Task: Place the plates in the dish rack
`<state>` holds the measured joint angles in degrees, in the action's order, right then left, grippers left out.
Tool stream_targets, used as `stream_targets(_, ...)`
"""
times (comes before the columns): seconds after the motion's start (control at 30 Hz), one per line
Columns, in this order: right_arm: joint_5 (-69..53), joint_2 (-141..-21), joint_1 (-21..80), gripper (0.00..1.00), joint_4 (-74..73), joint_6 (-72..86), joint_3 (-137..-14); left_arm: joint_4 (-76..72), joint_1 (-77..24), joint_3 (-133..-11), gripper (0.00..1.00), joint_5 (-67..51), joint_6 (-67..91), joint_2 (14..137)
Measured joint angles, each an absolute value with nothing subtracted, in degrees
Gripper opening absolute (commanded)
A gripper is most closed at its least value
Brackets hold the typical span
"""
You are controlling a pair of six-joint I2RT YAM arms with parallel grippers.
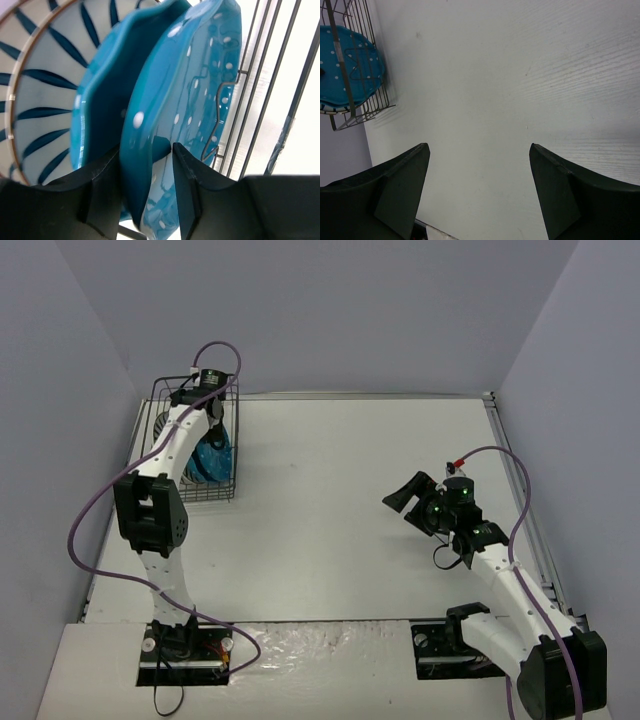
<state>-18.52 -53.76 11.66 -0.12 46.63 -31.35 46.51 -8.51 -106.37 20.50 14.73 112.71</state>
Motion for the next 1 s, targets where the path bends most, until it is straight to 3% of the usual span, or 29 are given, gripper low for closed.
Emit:
stream_targets(0.8, -18.5, -53.76, 11.66, 0.78, -0.08, 46.65, -31.35, 53.33, -10.01, -116.44, 0.38, 22.41, 11.97, 107.87)
stream_targets(1.0, -18.5, -53.76, 11.66, 0.8, -0.01, 46.55, -31.35, 54.45, -11.75, -117.52, 0.45, 21.25, 11.98, 102.91)
